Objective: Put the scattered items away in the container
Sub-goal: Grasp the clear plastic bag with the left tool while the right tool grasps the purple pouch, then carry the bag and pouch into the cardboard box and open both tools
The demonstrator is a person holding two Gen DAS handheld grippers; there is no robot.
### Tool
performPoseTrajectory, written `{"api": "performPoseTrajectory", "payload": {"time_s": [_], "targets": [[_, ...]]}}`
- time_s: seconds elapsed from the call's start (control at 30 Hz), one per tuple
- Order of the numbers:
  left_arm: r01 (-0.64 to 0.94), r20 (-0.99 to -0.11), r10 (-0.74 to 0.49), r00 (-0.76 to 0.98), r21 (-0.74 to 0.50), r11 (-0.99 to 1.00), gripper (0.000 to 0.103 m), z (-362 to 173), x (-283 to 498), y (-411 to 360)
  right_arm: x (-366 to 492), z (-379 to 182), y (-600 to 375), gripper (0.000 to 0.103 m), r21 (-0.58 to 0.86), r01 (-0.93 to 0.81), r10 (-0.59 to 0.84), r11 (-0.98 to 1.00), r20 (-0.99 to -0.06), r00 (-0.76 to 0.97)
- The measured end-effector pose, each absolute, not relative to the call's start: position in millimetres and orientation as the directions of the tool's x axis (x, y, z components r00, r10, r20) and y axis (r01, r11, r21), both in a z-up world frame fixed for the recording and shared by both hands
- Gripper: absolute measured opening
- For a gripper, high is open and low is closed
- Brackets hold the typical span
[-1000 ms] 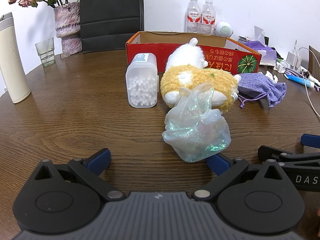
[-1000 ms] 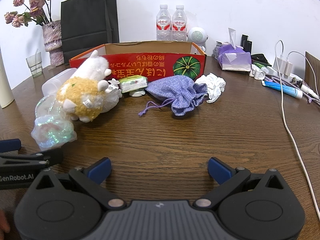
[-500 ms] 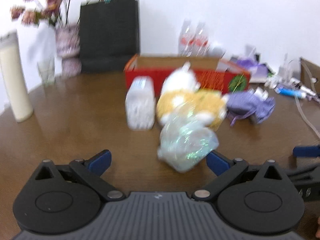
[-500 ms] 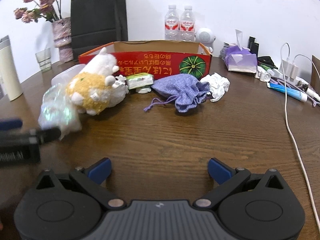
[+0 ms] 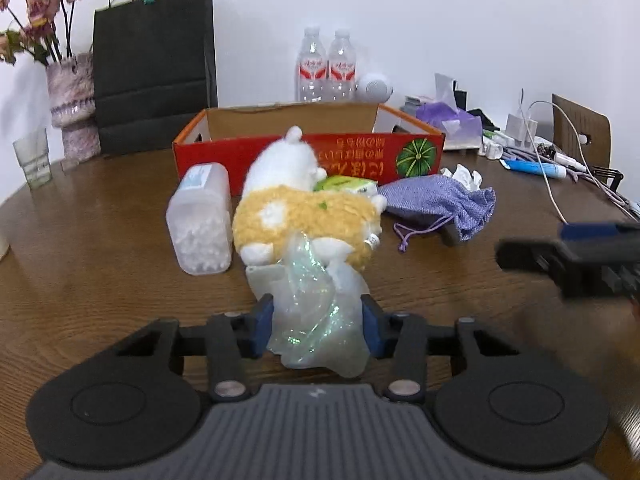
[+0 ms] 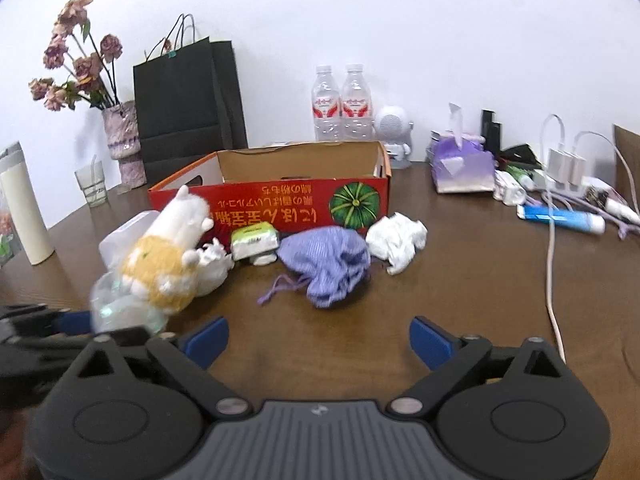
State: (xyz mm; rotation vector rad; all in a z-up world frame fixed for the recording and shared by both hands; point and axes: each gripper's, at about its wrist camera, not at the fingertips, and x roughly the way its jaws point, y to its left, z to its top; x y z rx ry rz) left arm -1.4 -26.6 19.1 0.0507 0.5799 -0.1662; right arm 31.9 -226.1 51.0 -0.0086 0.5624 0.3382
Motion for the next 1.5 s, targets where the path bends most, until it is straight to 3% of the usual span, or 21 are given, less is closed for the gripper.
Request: {"api": "performPoseTrajectory", "payload": {"time_s": [0.2,0.27,0.33,0.47,0.5,0.53,0.63,1.0,1.5], "targets": [[0.117,-0.466,-0.108,0.878,-0.009,0.993,0.036,39.1,-23.2,-7.6,103.8,55.8,-207.6,0.082,0.023,-0.363,0.309,0.932,-0.576,0.757],[0.077,-0.441,-0.077,0.894,-0.018,0.997,0.036,46.5,-25.8,-1.5,125.7,54.4,-198.7,0.073,0.022,-0.38,0.315,0.925,-0.604,0.732],[0.052,-0.427,-0.062,0.902,-0.036,0.998,0.036,52.4,-25.3,4.6,144.9,50.8,-188.6,0.057,0.004,-0.387,0.301,0.922,-0.636,0.711],[0.02,-0.428,-0.039,0.903,-0.049,0.999,0.036,57.6,-22.8,13.6,155.0,40.4,-179.3,0.05,-0.008,-0.394,0.285,0.919,-0.679,0.677],[0.019,-0.43,-0.04,0.902,-0.054,0.998,0.036,57.9,-21.9,15.4,152.2,39.2,-178.7,0.045,-0.009,-0.397,0.285,0.918,-0.681,0.675],[0.018,-0.432,-0.042,0.901,-0.06,0.998,0.036,58.2,-21.0,16.3,148.8,39.0,-178.1,0.033,-0.011,-0.398,0.285,0.917,-0.68,0.675],[0.018,-0.433,-0.046,0.9,-0.067,0.998,0.036,58.9,-19.5,15.1,128.2,44.2,-176.4,0.022,-0.026,-0.407,0.285,0.913,-0.674,0.682],[-0.021,-0.357,-0.013,0.934,-0.09,0.996,0.036,70.5,-43.7,0.5,-15.1,92.4,-203.2,0.02,-0.028,-0.334,0.301,0.942,-0.369,0.879],[-0.051,-0.162,0.044,0.986,-0.042,0.998,0.037,91.6,-122.8,-28.5,-111.1,110.4,-197.9,0.02,0.022,-0.248,0.249,0.968,-0.105,0.963]]}}
